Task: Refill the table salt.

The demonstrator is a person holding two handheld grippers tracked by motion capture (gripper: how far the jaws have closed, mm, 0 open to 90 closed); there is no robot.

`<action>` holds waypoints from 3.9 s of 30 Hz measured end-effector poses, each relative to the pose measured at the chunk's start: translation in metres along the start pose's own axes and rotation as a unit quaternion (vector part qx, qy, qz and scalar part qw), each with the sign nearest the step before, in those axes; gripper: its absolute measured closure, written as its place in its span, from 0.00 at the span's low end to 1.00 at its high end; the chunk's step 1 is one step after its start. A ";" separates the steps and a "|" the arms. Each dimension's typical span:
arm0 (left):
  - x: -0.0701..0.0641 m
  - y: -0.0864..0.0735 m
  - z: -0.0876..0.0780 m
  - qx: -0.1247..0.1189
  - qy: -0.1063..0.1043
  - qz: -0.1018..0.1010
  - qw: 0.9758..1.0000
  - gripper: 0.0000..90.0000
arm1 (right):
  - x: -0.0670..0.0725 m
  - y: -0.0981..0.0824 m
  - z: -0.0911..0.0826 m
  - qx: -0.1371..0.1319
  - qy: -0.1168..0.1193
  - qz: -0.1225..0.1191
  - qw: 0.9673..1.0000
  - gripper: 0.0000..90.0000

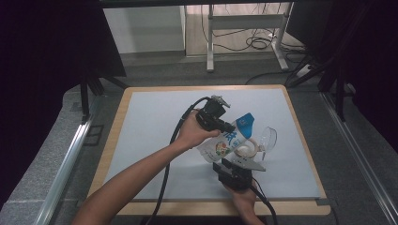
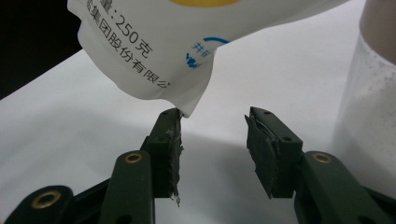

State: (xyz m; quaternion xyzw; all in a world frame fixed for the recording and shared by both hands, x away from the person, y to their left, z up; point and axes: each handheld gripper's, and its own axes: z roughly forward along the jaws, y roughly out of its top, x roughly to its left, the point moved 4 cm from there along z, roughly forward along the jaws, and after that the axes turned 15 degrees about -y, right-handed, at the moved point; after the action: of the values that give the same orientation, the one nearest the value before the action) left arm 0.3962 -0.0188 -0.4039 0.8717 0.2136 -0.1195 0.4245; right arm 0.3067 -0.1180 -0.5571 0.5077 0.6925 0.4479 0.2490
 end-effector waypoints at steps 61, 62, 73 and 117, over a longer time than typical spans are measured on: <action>0.029 -0.047 -0.042 -0.131 0.006 -0.013 0.991 1.00 | -0.007 -0.004 -0.006 0.004 0.007 -0.002 1.000 0.53; 0.030 -0.048 -0.043 -0.135 0.005 -0.015 0.991 1.00 | -0.007 -0.004 -0.005 0.004 0.006 -0.003 1.000 0.53; 0.038 -0.060 -0.051 -0.152 0.006 -0.025 0.988 1.00 | -0.007 -0.005 -0.005 0.006 0.007 -0.003 1.000 0.52; 0.077 -0.130 -0.099 -0.231 0.071 -0.077 0.967 1.00 | -0.007 -0.004 -0.004 0.006 0.006 -0.005 1.000 0.52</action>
State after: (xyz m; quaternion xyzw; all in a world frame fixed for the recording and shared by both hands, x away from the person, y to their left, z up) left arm 0.4046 0.1518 -0.4627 0.7370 0.3316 -0.0376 0.5877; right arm 0.3040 -0.1267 -0.5597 0.5031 0.6991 0.4455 0.2444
